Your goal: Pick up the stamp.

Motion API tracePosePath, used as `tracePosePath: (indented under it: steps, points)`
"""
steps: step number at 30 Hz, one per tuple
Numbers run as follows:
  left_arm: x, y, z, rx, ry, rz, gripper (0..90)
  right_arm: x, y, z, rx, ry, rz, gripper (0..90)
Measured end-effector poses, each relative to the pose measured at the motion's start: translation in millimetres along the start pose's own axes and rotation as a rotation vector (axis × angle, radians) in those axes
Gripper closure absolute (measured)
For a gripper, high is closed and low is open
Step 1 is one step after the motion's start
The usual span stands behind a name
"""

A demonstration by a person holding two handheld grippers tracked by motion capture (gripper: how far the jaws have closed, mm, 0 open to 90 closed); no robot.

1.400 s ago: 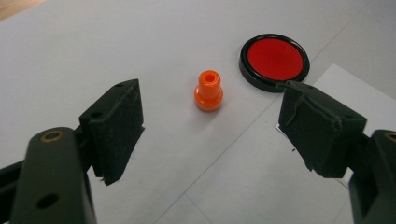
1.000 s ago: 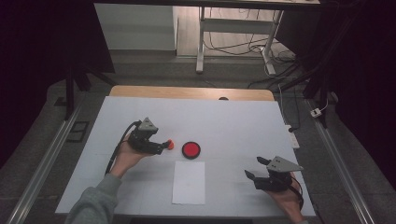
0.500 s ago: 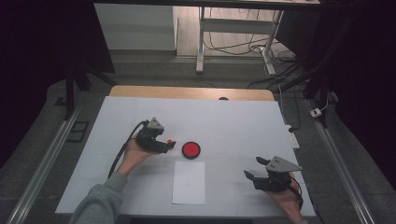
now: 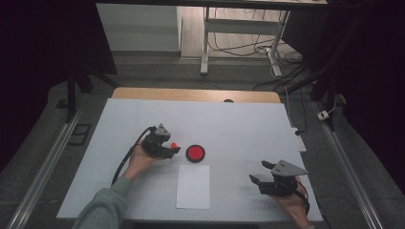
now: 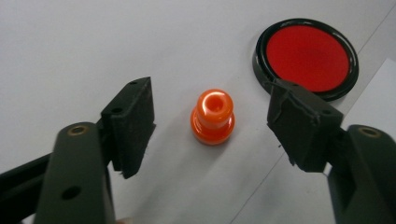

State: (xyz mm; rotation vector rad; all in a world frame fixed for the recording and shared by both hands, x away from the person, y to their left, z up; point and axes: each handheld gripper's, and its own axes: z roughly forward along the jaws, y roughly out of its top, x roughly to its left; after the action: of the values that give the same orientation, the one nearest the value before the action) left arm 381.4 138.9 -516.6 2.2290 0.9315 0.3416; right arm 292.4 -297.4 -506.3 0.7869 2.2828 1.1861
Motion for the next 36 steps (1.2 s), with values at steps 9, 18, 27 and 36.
tracePosePath:
  steps: [9,18,27,36]
  points:
    - [2.8,-2.9,1.8,-0.027,-0.019,-0.002,43.7,-0.8,-0.6,0.2,0.000,0.000,0.002,27.6]
    - [3.8,-4.1,5.3,-0.031,-0.031,0.008,54.4,-1.3,-0.8,-0.2,0.004,-0.004,0.001,27.8]
    - [5.1,-4.9,6.1,-0.031,-0.056,0.002,63.5,-2.3,-0.5,-1.2,-0.004,-0.007,0.009,27.9]
    - [6.9,-6.2,6.9,-0.027,-0.059,-0.012,70.9,-3.0,-0.8,-0.9,-0.009,0.002,0.019,28.1]
